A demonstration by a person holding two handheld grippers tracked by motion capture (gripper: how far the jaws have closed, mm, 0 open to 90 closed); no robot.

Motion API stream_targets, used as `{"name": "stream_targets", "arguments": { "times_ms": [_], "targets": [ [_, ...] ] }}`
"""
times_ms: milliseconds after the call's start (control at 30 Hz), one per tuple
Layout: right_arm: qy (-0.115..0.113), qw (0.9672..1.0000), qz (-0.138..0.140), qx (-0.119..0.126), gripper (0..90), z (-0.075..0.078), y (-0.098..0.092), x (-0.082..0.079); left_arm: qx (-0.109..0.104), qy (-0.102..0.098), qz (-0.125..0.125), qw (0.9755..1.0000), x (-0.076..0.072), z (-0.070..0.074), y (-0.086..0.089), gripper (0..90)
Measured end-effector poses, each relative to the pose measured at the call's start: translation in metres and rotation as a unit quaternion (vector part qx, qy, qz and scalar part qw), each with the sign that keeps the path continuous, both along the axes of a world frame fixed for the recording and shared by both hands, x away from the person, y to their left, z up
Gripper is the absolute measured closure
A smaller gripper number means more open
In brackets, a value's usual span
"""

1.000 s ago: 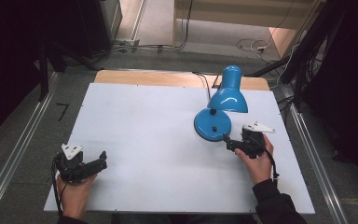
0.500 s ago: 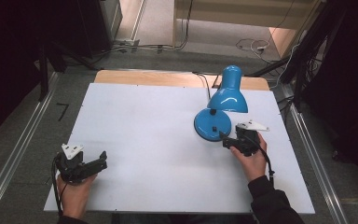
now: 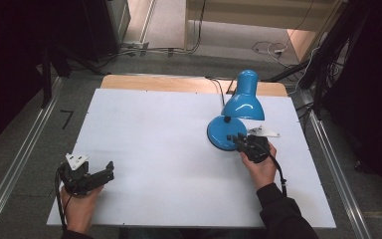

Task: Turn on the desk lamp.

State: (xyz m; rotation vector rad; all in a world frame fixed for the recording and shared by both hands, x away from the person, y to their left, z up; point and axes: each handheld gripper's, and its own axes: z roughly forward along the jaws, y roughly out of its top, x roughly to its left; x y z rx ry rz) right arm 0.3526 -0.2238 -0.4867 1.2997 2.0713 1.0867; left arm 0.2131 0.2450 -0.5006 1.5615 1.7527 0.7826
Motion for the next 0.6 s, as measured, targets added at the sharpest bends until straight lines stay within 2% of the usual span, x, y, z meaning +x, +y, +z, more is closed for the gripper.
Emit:
{"name": "stream_targets", "arguments": {
  "times_ms": [167,200,267,600],
  "targets": [
    [0.002,1.0000,0.002,0.007,78.9,0.000,0.002,0.003,0.000,0.001,0.000,1.0000,0.000,0.000,0.000,4.5],
    [0.007,0.9999,0.008,0.009,84.3,0.000,0.004,0.004,0.000,0.001,-0.001,1.0000,0.000,0.000,0.000,4.5],
    [0.011,0.9999,0.009,0.010,87.1,0.000,0.005,0.006,0.000,0.002,-0.001,1.0000,0.000,0.000,0.000,4.4],
    [0.014,0.9998,0.011,0.011,87.3,-0.001,0.013,0.012,-0.001,0.000,-0.001,1.0000,0.000,0.000,0.001,4.5]
  ]
}}
